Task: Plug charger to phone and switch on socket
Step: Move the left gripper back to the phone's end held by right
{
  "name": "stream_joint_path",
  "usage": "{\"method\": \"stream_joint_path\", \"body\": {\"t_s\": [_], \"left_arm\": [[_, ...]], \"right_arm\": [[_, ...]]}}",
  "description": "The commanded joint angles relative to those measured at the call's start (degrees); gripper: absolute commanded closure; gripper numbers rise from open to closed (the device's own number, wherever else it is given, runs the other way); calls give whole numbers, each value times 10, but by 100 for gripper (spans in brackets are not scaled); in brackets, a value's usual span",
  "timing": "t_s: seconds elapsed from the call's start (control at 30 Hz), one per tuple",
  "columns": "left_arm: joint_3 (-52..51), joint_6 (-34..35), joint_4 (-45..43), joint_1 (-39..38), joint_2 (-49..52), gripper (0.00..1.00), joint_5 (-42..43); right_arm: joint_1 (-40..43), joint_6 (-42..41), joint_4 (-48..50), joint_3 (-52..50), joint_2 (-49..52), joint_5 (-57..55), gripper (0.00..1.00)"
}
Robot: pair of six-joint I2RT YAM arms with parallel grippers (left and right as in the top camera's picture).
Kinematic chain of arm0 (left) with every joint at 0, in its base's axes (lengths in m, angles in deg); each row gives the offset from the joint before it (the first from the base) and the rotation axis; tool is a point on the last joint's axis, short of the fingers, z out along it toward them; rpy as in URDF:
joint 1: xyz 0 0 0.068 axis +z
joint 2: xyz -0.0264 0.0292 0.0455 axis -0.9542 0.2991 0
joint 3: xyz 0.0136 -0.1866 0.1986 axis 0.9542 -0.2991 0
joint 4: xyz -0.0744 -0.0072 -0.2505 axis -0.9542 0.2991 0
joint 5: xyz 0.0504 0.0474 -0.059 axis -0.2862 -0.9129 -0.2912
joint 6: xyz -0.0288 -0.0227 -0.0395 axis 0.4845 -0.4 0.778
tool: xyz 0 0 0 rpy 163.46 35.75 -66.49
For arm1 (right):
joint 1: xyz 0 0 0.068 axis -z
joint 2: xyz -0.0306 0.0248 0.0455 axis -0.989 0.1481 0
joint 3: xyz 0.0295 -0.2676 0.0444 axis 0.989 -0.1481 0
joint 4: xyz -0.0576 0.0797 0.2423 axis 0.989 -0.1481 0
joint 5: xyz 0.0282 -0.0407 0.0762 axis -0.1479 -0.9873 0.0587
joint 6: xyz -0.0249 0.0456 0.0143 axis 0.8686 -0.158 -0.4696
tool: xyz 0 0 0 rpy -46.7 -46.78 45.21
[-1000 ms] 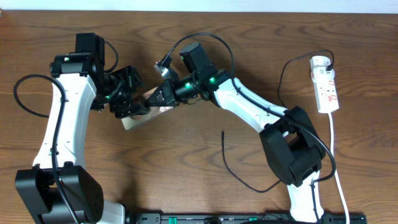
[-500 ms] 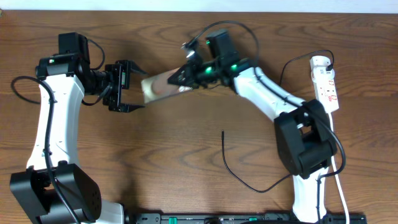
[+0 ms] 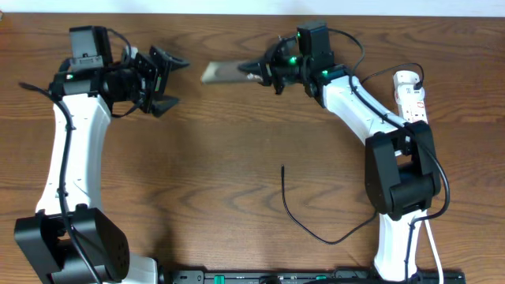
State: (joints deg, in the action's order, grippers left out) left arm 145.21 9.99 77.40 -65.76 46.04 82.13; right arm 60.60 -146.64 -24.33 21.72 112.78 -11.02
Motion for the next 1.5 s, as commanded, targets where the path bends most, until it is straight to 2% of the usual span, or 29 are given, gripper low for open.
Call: {"method": "stream_joint_path", "body": {"t_s": [0.0, 0.13, 0.3, 0.53, 0.87, 1.07, 1.37, 1.47], "left_arm": [[-1, 29, -37, -23, -1, 13, -34], [-1, 83, -86, -45, -1, 13, -68], [-1, 124, -121, -54, -1, 13, -87], [-1, 130, -134, -54, -1, 13, -134], [-1, 215, -158, -54, -1, 14, -155], [-1, 263, -158, -54, -1, 23, -155], [-1, 295, -158, -54, -1, 24, -140], [-1, 295, -158, -54, -1, 34, -140]], "right_arm": [[-24, -168, 73, 15, -8, 2, 99], [-45, -241, 177, 15, -8, -2, 98], [-65, -270, 238, 15, -8, -4, 99], [-73, -269, 240, 15, -8, 2, 99], [-75, -269, 254, 15, -8, 2, 99], [-86, -269, 254, 15, -8, -4, 99], [-105, -269, 254, 15, -8, -13, 99], [-110, -266, 254, 15, -8, -13, 99]]}}
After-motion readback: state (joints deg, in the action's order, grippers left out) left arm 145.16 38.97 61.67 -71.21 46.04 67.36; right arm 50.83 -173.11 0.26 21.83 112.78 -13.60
